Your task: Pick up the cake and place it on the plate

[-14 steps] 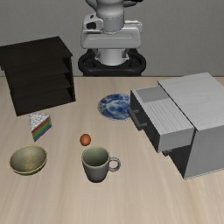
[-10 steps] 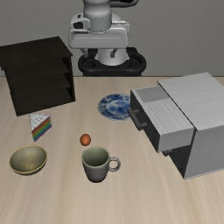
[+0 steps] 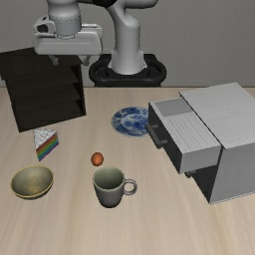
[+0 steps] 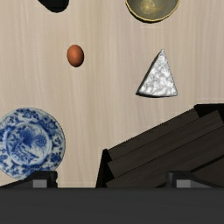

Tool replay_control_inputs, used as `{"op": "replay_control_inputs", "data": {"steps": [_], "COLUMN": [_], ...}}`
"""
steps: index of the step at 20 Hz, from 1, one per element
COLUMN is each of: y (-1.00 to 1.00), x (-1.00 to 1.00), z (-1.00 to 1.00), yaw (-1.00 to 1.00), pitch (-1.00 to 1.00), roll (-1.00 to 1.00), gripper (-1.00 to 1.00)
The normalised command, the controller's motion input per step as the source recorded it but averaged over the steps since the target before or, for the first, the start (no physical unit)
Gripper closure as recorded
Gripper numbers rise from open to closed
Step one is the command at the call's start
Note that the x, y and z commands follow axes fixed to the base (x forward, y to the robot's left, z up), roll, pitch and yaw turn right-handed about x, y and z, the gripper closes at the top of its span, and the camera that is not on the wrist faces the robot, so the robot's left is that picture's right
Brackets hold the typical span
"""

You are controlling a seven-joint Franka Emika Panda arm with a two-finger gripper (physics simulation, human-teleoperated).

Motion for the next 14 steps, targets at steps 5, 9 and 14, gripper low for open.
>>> {"op": "replay_control_inputs", "data": {"steps": [5, 9, 14], "y": [-1.00, -0.75, 0.00], "x": [0.00, 0.25, 1.00], "z": [0.00, 0.00, 0.00], "yaw": [0.00, 0.00, 0.00], "pitch": [0.00, 0.00, 0.00], "roll": [0.00, 0.00, 0.00], "gripper": [-1.00, -1.00, -1.00]}}
